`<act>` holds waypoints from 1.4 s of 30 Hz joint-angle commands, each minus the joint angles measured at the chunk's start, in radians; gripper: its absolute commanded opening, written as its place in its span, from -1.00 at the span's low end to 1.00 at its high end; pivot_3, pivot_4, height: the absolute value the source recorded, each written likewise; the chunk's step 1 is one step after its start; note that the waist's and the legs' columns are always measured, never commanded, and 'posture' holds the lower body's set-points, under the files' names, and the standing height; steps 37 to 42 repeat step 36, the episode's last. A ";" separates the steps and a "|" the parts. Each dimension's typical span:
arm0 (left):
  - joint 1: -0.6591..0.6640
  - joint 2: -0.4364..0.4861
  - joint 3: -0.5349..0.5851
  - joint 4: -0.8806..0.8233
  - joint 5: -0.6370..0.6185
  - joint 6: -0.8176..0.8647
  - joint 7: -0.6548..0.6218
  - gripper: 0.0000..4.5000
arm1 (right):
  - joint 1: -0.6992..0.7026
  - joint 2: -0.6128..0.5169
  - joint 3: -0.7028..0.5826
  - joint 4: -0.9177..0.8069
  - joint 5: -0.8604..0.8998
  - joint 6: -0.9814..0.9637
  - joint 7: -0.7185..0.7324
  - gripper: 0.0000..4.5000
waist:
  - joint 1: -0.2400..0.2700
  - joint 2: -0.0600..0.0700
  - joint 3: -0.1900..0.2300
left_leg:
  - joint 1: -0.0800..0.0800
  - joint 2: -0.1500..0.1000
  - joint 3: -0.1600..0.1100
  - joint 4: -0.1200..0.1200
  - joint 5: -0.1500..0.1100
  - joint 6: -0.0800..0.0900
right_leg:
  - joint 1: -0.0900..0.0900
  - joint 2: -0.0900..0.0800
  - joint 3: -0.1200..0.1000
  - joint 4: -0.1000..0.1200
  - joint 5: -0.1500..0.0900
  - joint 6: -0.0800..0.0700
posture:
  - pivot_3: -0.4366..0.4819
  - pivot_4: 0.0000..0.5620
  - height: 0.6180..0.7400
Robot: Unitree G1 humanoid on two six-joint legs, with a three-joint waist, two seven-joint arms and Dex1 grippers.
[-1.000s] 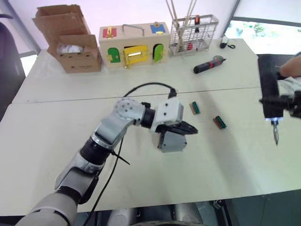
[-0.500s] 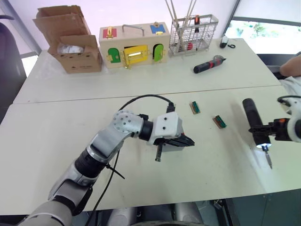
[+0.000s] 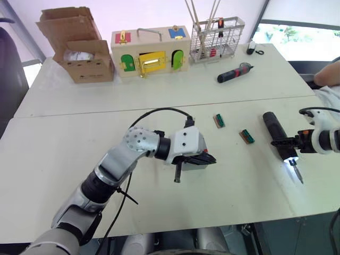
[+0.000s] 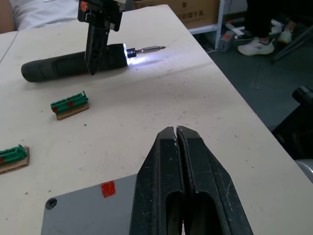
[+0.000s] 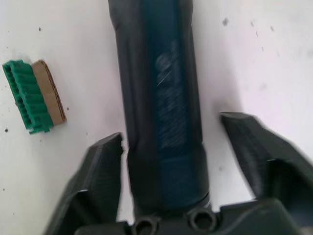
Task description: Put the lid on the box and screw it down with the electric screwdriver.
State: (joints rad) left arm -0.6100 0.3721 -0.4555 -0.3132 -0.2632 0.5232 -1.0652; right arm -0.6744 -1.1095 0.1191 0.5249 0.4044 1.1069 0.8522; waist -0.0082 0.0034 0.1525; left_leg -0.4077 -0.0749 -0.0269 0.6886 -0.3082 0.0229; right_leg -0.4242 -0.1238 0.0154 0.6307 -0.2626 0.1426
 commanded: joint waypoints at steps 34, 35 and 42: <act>0.688 0.178 0.614 -0.376 -0.636 0.452 0.357 -1.00 | 0.758 0.174 -0.743 -0.989 0.425 0.079 0.009 0.98 | 0.036 -0.001 0.000 | 0.013 -0.001 -0.004 -0.005 -0.001 0.000 | 0.013 -0.001 0.001 -0.002 0.000 -0.001 | -0.05 -0.47 0.95; 0.685 0.183 0.618 -0.360 -0.639 0.448 0.352 -1.00 | 0.753 0.175 -0.717 -0.986 0.416 0.065 0.003 0.98 | 0.036 -0.001 0.000 | 0.016 -0.001 -0.004 -0.005 -0.002 0.002 | 0.016 0.000 0.001 -0.002 0.000 -0.001 | -0.05 -0.47 0.95; 0.686 0.189 0.620 -0.358 -0.643 0.447 0.351 -1.00 | 0.750 0.176 -0.694 -0.974 0.404 0.042 0.005 0.98 | 0.036 -0.001 0.000 | 0.017 -0.001 -0.004 -0.005 -0.003 0.004 | 0.017 0.000 0.001 -0.002 0.000 -0.001 | -0.05 -0.47 0.95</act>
